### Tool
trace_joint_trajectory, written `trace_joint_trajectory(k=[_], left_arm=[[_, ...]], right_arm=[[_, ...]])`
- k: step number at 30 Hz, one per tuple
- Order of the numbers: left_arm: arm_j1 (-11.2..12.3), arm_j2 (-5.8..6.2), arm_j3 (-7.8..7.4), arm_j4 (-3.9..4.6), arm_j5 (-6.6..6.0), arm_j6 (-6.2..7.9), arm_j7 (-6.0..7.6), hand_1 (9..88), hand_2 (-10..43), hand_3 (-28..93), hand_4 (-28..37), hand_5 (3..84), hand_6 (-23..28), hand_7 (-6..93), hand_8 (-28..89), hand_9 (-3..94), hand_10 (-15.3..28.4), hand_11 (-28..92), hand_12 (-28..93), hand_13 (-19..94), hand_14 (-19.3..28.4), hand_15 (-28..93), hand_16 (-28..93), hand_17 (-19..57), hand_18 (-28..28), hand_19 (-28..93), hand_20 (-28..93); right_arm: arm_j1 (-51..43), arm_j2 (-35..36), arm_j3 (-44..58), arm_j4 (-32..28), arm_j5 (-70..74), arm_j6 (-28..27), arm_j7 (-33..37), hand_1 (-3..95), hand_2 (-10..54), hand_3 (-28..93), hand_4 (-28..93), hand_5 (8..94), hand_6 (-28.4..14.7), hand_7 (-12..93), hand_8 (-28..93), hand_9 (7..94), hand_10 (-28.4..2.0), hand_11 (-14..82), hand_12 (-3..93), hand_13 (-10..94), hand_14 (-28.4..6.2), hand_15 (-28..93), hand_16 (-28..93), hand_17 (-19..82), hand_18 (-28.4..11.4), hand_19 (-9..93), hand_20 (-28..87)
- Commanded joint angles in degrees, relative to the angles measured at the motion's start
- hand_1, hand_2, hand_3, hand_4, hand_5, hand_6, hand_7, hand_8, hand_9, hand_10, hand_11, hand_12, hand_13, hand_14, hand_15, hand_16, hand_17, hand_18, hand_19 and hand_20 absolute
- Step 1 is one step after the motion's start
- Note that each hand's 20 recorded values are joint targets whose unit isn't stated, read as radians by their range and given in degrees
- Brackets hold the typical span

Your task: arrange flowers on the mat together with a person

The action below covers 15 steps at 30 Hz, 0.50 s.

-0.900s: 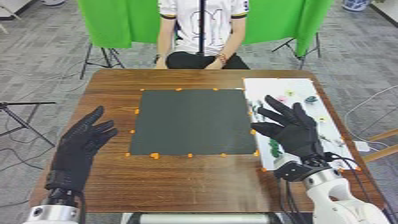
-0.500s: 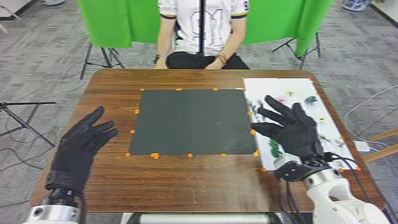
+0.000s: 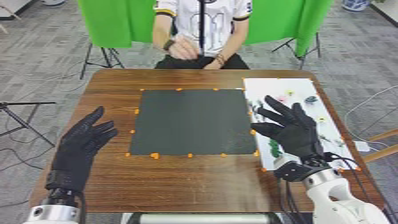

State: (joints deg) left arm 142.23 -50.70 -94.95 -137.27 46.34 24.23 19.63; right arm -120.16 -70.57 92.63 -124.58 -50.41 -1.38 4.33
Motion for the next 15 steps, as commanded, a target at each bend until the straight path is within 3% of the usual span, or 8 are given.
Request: trace_joint_trajectory(k=[1,5,15], left_arm=[[0.58,-0.09,0.12,-0.16,-0.03,0.23,0.01,21.0,4.9,79,-28.3,33.1,5.7,14.6,-11,33.5,19.0,24,9,22,25.7,49,-9,-10.4,21.2,47,9],[0.38,-0.41,-0.03,-0.14,0.19,-0.04,-0.59,21.1,4.9,79,-28.3,33.1,5.7,14.6,-11,33.6,19.1,24,9,22,25.8,49,-9,-10.4,21.3,47,9],[0.77,-0.23,-0.07,-0.23,-0.03,0.24,-0.23,21.1,4.9,79,-28.3,33.0,5.8,14.6,-11,33.7,19.2,24,9,22,26.1,50,-10,-10.4,21.3,47,9]], right_arm=[[-0.49,-0.42,0.12,-0.37,-0.09,-0.3,-0.18,13.4,13.0,68,-28,40.1,-1.0,10,-10,39.2,-16.5,9.0,13.3,39,-21.0,44,9,11,-19.5,56,15],[-0.53,-0.26,-0.08,-0.47,-0.04,0.19,-0.25,13.4,13.0,68,-28,40.2,-1.0,11,-10,39.2,-16.5,9.0,13.3,39,-21.0,44,9,11,-19.5,56,15],[-0.13,-0.22,-0.34,-0.42,-0.01,0.5,0.05,13.5,13.0,68,-28,40.1,-0.9,11,-10,39.3,-16.3,9.0,13.3,39,-20.9,44,9,11,-19.5,56,15]])
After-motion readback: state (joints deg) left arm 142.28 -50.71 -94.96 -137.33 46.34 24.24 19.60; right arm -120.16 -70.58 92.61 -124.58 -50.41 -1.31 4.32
